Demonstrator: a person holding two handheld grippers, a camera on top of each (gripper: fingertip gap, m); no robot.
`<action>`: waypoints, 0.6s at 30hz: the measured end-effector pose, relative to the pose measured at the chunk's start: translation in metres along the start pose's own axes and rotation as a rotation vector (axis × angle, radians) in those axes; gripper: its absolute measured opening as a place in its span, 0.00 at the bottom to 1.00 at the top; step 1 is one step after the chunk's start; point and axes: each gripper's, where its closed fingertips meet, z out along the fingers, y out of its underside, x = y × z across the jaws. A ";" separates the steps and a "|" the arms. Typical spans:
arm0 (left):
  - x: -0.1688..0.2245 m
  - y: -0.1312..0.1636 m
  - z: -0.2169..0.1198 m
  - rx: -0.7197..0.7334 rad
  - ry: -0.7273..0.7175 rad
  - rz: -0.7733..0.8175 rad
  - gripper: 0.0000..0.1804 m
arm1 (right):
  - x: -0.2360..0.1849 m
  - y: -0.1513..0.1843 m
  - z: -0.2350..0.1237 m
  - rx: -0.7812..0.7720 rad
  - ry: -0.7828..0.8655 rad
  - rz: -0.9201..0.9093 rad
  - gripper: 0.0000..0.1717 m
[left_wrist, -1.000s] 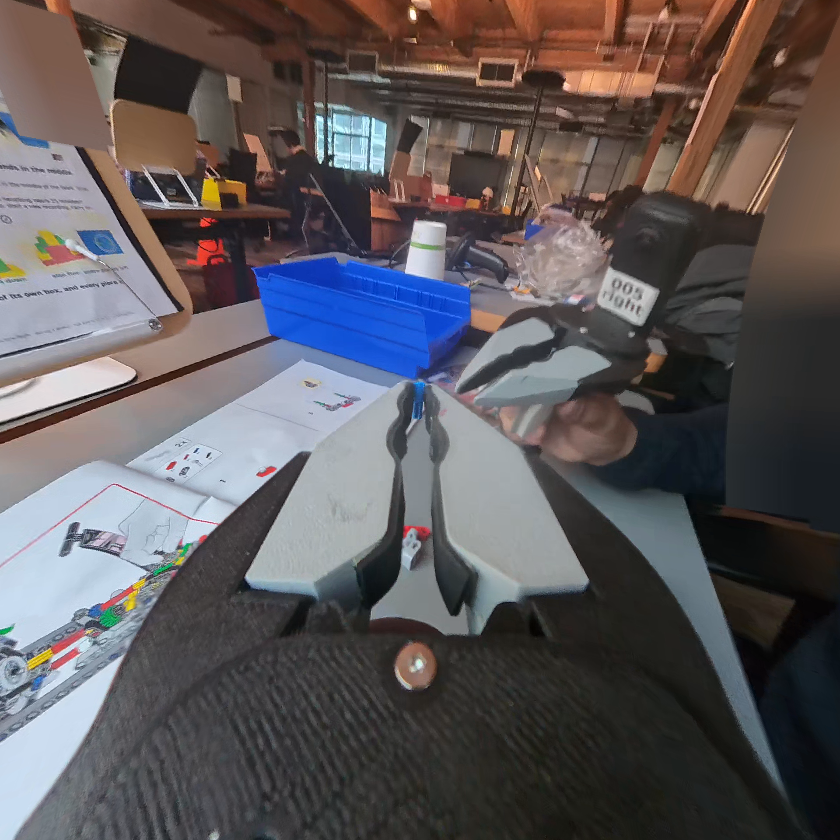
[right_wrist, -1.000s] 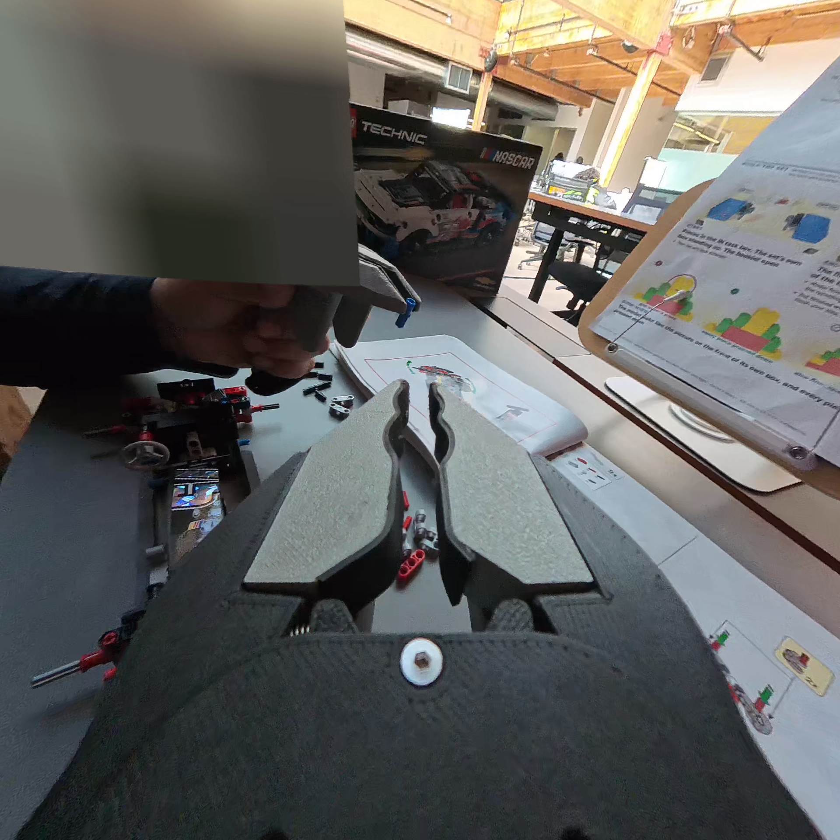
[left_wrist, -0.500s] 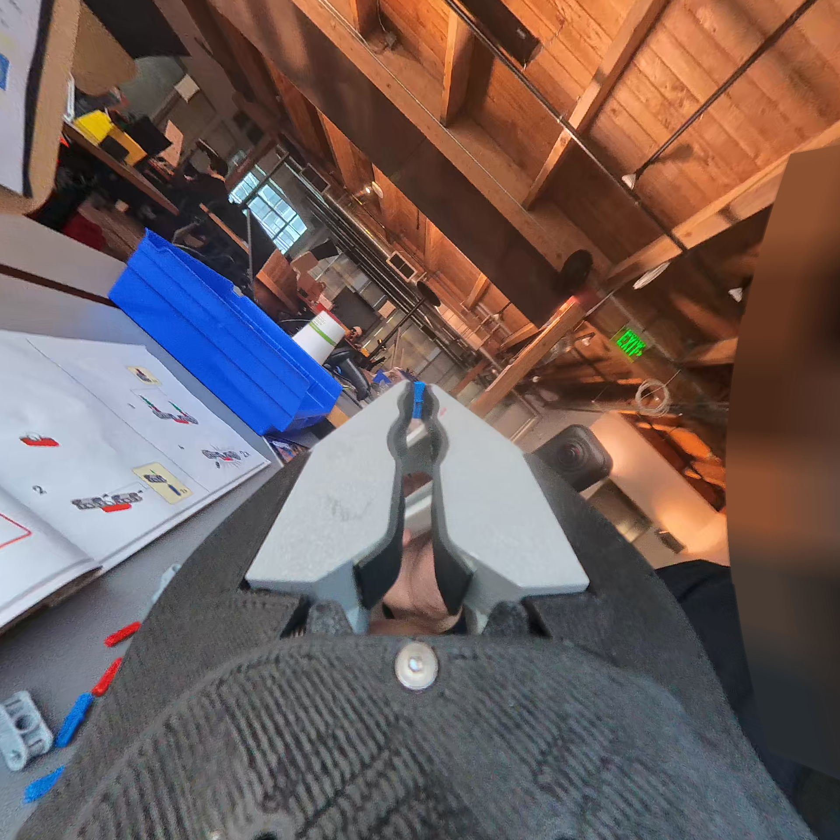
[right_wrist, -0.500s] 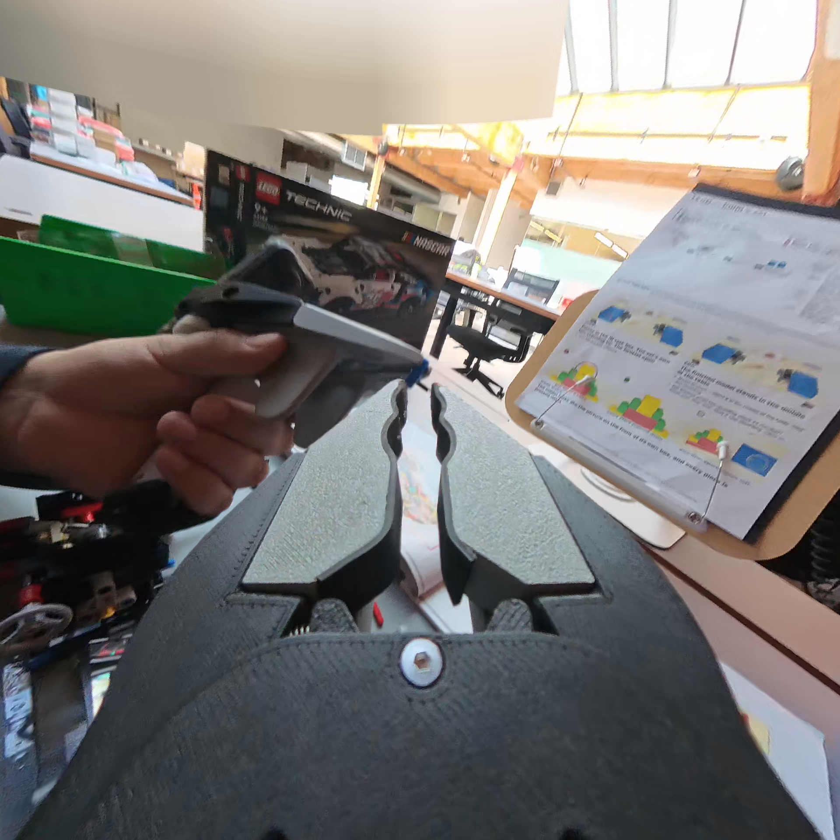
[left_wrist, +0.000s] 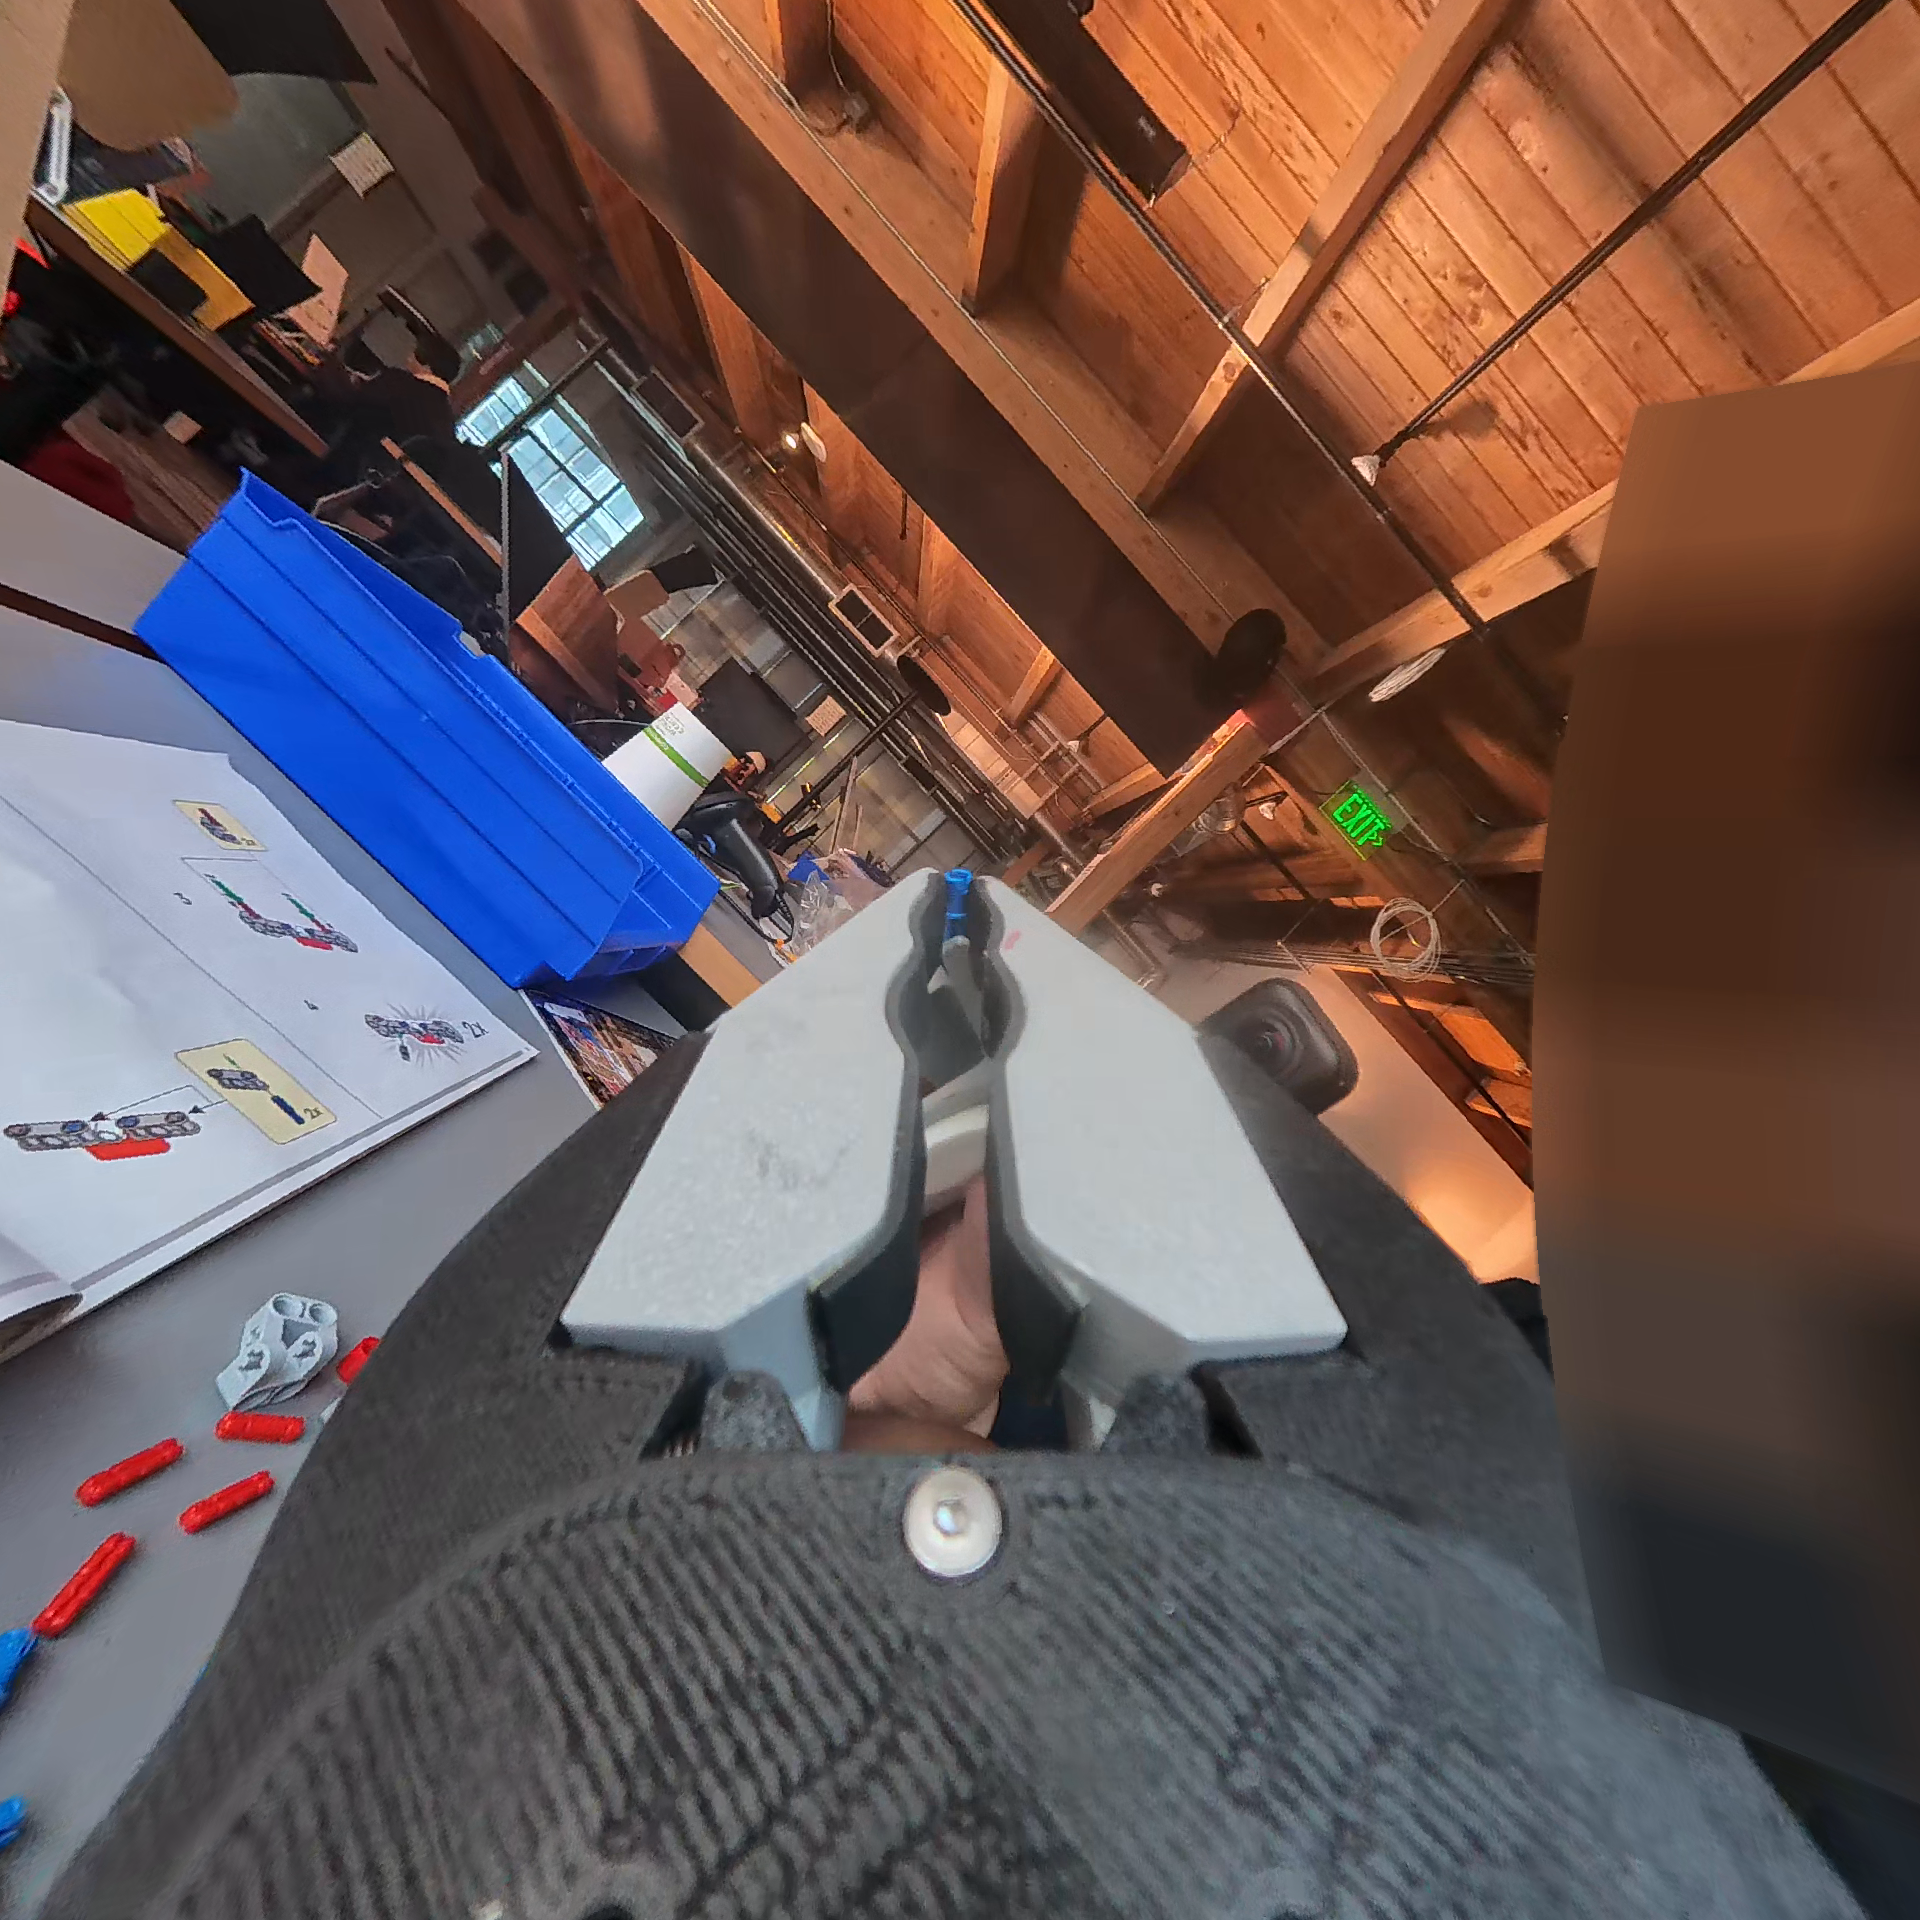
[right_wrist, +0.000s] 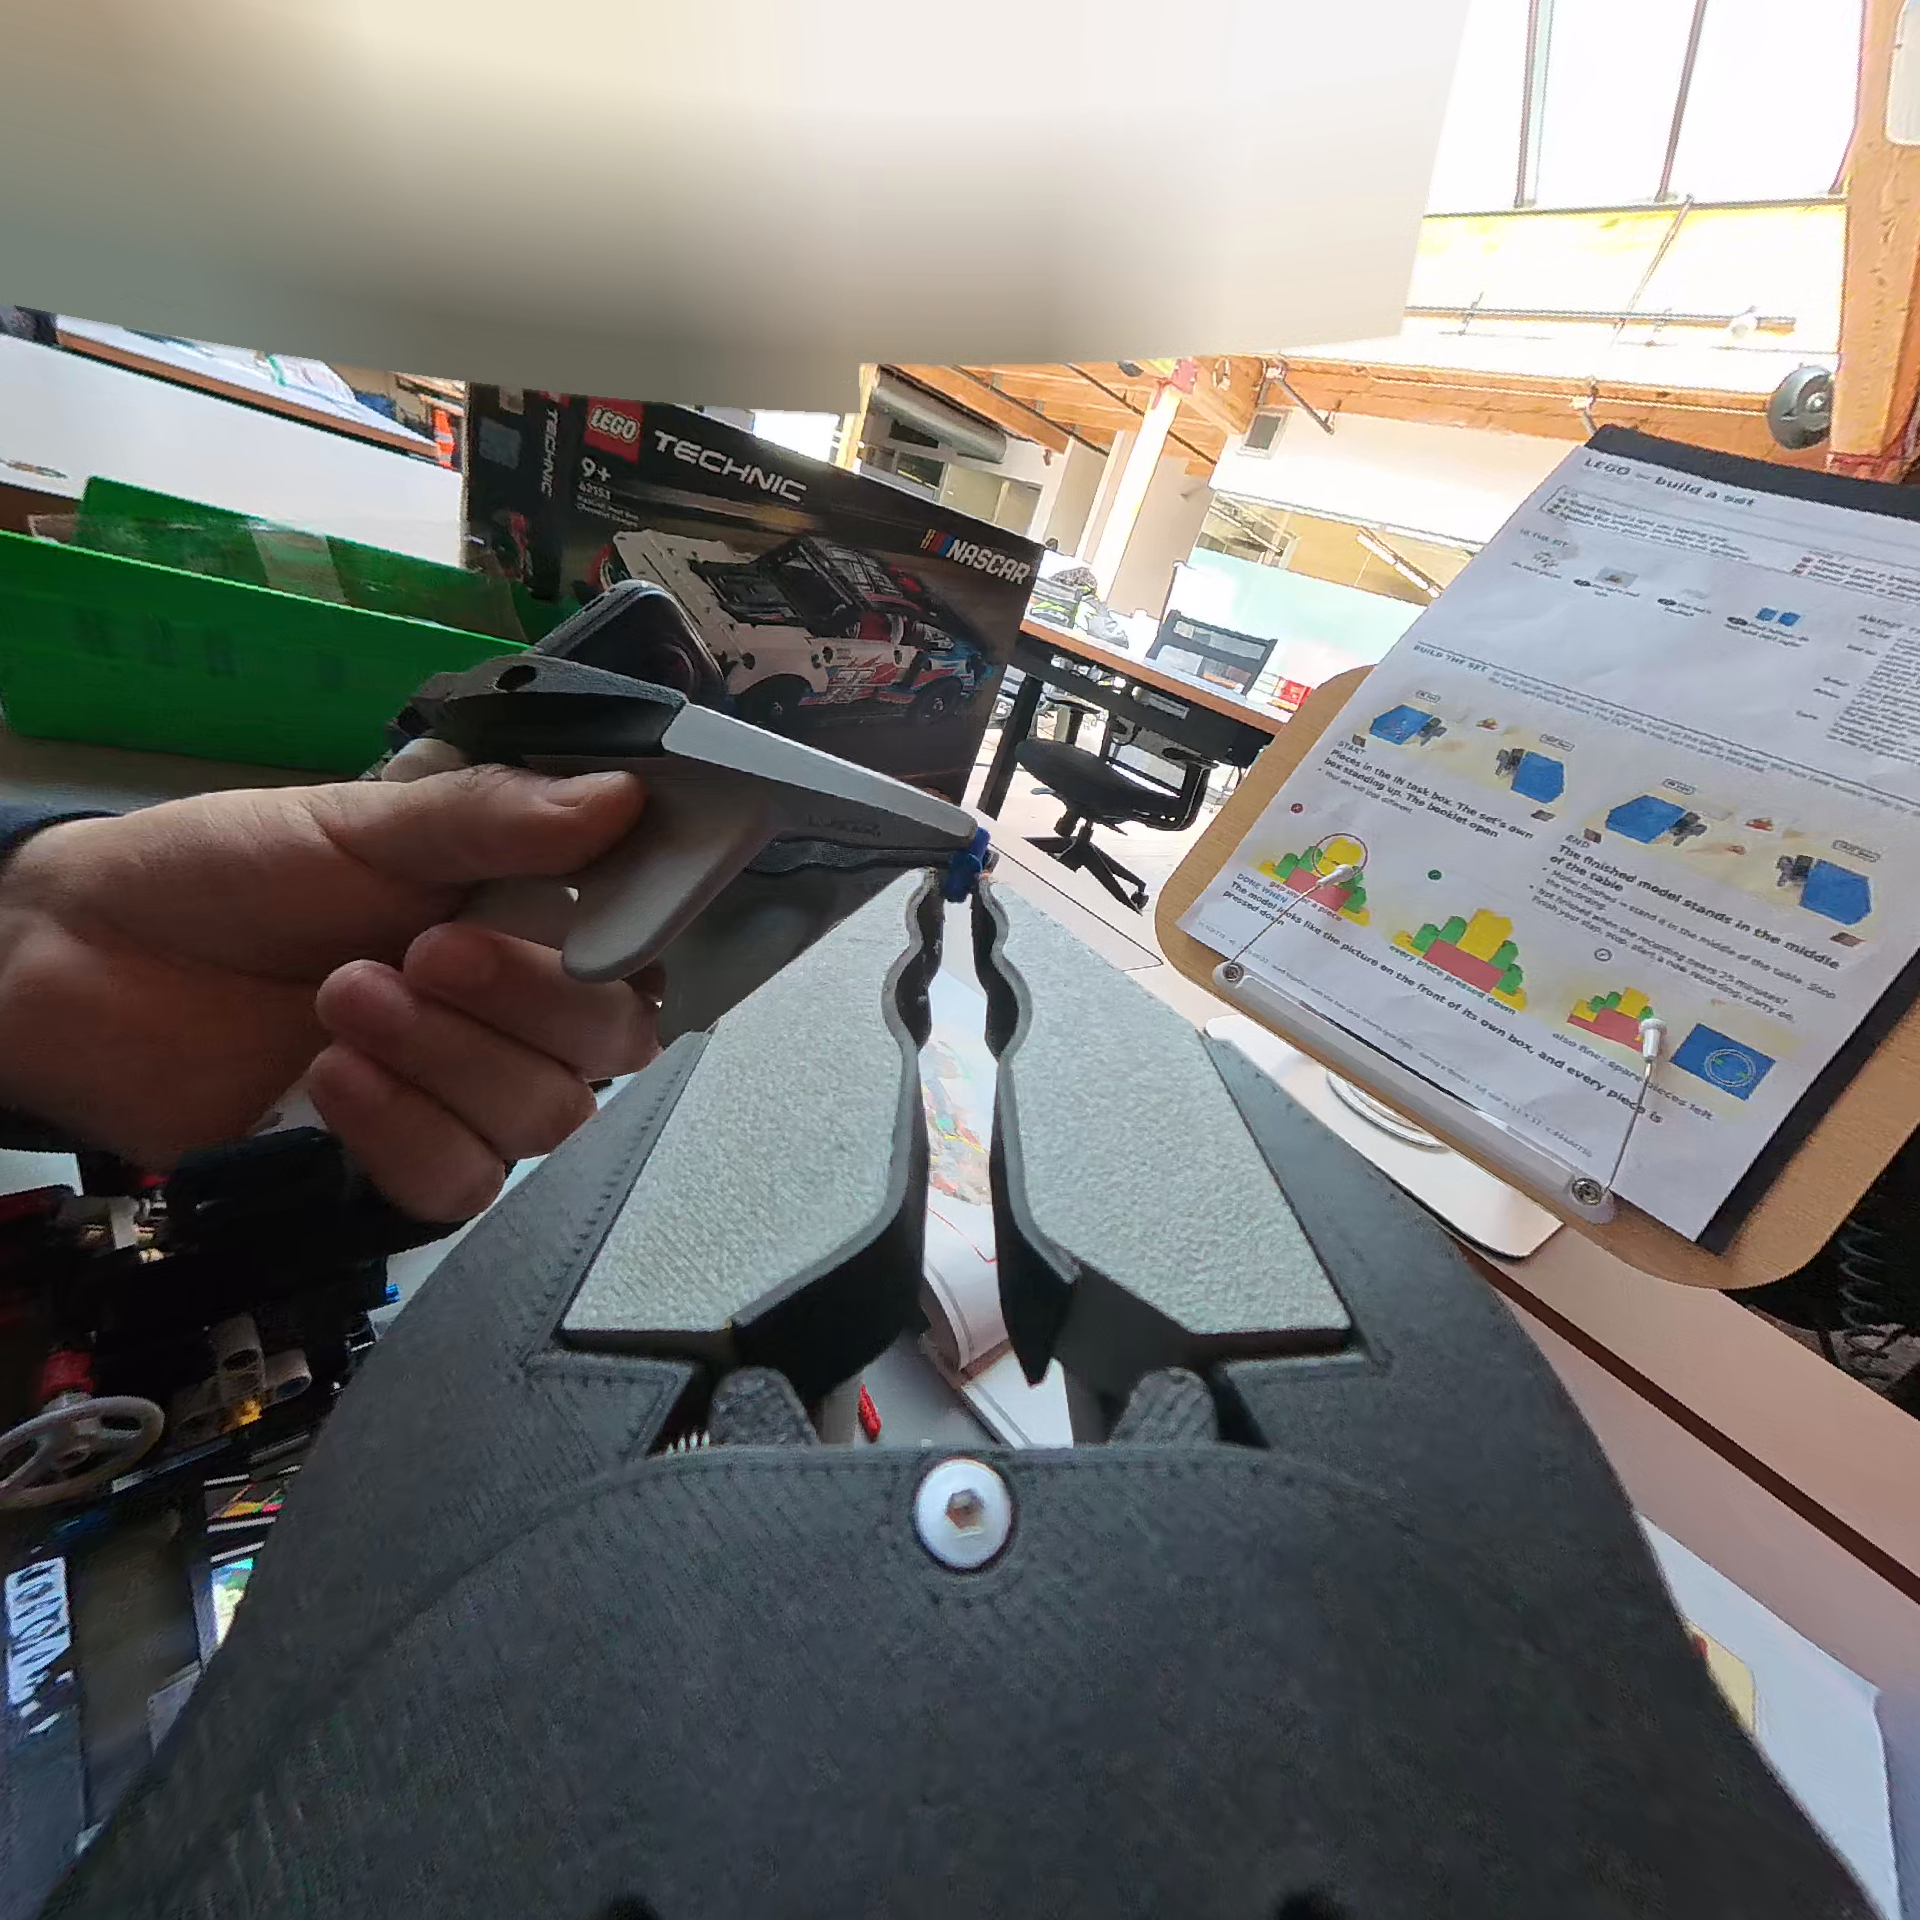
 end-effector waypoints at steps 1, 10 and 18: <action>0.000 0.000 0.000 -0.002 -0.003 0.004 0.01 | 0.001 0.000 0.000 -0.001 0.004 0.001 0.01; -0.004 0.002 -0.001 -0.020 -0.010 -0.006 0.01 | 0.004 0.000 -0.002 0.017 -0.005 0.023 0.01; -0.005 0.005 -0.002 -0.032 0.008 -0.056 0.00 | 0.007 -0.010 -0.010 0.083 -0.025 0.037 0.00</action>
